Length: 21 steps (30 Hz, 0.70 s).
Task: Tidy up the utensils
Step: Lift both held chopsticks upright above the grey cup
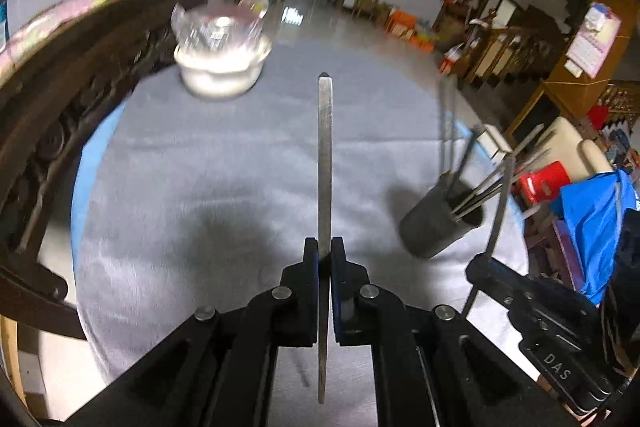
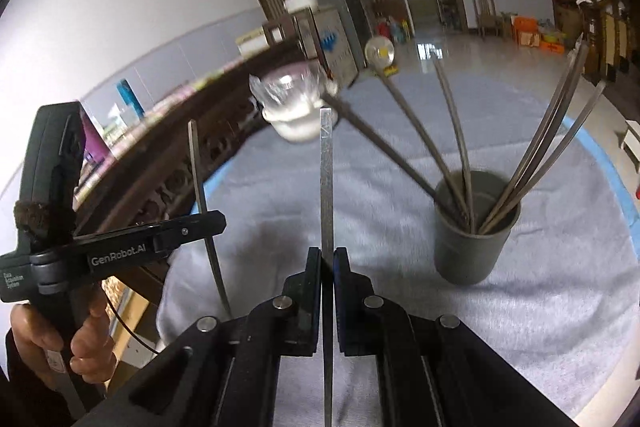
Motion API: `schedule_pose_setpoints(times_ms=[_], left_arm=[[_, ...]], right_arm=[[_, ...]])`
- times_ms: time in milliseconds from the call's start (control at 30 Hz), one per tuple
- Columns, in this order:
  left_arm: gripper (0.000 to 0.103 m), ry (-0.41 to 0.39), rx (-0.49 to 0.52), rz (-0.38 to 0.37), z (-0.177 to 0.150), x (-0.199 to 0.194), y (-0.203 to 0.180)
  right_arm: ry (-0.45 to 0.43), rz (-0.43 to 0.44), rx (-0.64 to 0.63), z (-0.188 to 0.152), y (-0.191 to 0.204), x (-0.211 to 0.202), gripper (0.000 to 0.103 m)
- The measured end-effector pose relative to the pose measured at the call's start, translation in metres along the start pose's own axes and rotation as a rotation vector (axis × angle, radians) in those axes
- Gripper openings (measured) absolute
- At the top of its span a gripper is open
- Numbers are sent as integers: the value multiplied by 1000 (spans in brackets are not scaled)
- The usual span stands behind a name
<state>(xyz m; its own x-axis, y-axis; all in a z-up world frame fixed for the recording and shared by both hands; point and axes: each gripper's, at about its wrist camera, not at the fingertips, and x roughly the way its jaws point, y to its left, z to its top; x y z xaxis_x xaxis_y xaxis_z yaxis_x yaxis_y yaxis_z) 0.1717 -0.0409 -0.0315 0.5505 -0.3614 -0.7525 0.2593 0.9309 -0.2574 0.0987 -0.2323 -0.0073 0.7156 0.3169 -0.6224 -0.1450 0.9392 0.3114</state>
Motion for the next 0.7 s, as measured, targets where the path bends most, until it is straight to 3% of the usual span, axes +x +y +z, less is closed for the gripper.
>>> schedule_pose_setpoints(times_ms=[267,400,700], left_arm=[[5,-123,59,-47,16,-48,-38],[5,-197,77,-62,26,-60,-55],[5,-314,93,-86,48,-66,-88]], right_arm=[[-269,53,26,24,-11,-50,7],[-429,-7,33,36,-26,-77,7],[-555,-150,59,60,-43,-84,7]])
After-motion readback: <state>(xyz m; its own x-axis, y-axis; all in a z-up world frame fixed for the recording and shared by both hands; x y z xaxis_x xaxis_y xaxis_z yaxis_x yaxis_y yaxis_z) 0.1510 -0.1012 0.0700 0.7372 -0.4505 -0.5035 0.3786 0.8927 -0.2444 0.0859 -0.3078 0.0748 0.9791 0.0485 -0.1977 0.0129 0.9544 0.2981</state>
